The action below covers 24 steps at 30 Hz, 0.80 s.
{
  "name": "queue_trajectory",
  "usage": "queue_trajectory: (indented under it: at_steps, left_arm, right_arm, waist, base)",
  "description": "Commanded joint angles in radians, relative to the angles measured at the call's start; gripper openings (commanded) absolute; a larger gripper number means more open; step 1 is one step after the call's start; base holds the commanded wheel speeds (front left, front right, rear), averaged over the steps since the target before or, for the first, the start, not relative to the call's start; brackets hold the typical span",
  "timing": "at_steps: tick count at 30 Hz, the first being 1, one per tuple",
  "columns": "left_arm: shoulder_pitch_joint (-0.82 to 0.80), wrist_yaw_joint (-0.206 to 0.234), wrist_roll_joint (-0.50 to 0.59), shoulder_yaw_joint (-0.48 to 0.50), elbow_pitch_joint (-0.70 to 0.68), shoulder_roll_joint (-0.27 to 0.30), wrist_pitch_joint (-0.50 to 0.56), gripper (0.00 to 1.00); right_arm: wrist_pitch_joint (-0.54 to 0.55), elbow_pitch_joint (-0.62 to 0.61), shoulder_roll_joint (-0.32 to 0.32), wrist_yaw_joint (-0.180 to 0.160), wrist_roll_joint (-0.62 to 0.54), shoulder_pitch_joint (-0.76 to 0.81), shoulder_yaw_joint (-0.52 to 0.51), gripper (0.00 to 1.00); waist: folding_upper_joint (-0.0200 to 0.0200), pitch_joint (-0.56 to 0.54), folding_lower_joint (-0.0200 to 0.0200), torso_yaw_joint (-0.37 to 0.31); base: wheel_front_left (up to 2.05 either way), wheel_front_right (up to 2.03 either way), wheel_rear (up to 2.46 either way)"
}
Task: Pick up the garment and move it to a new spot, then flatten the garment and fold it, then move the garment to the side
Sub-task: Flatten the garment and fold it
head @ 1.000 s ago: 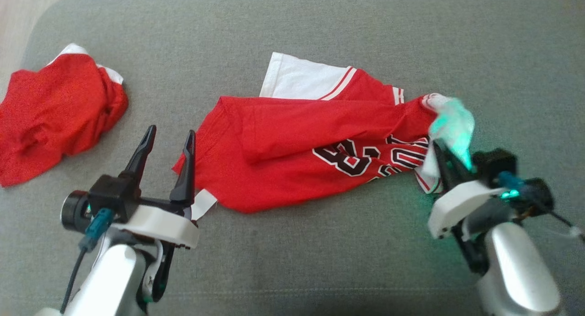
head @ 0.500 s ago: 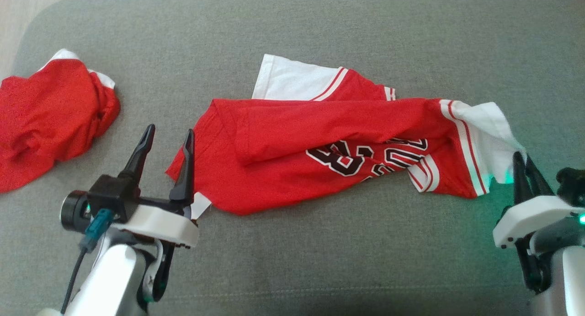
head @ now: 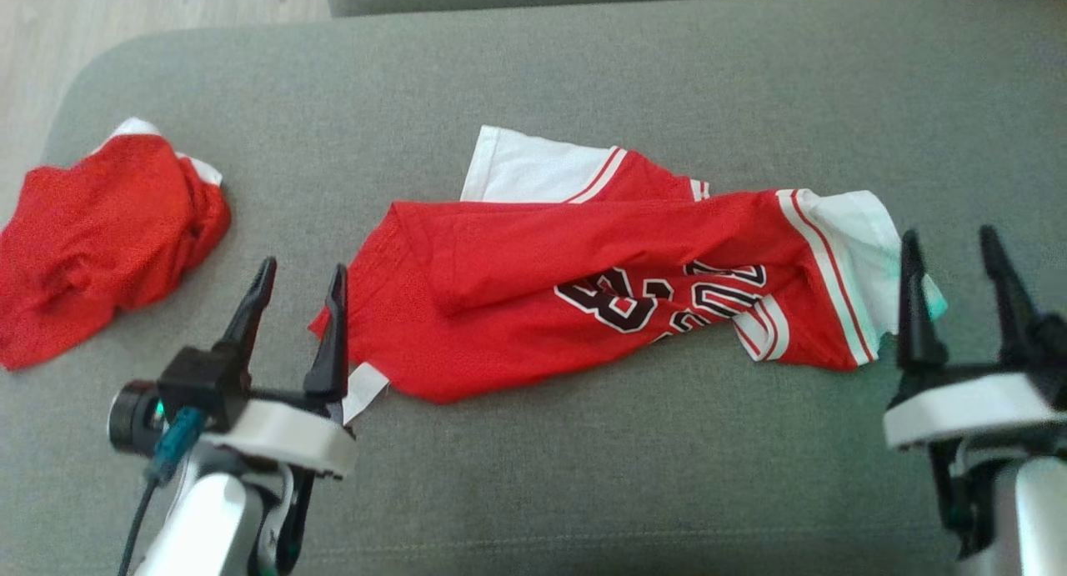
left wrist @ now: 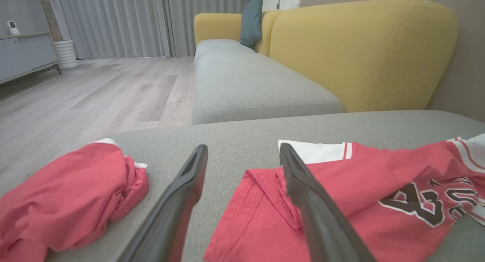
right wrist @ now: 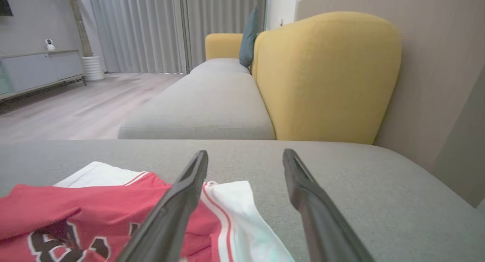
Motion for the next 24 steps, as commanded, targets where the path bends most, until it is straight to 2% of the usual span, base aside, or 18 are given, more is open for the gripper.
queue_trajectory:
  at_steps: [1,9,24]
  left_arm:
    - [-0.023,0.005,0.007,0.048,-0.025,0.013,-0.012,1.0]
    - [0.03,0.019,-0.001,0.05,-0.025,0.015,-0.011,1.0]
    - [0.038,0.025,-0.009,0.038,-0.03,0.023,-0.001,1.0]
  right_arm:
    - [0.002,-0.046,-0.002,-0.001,0.008,0.007,0.031,1.0]
    - [0.053,-0.145,0.006,-0.001,0.034,0.096,0.103,1.0]
    - [0.072,-0.163,0.009,-0.001,0.047,0.114,0.113,1.0]
  waist:
    - [0.0,-0.012,0.0,0.0]
    - [0.0,-0.051,0.0,-0.006]
    - [0.0,-0.054,0.0,-0.003]
  base:
    - [0.0,0.0,0.0]
    - [0.0,0.0,0.0]
    - [0.0,0.0,0.0]
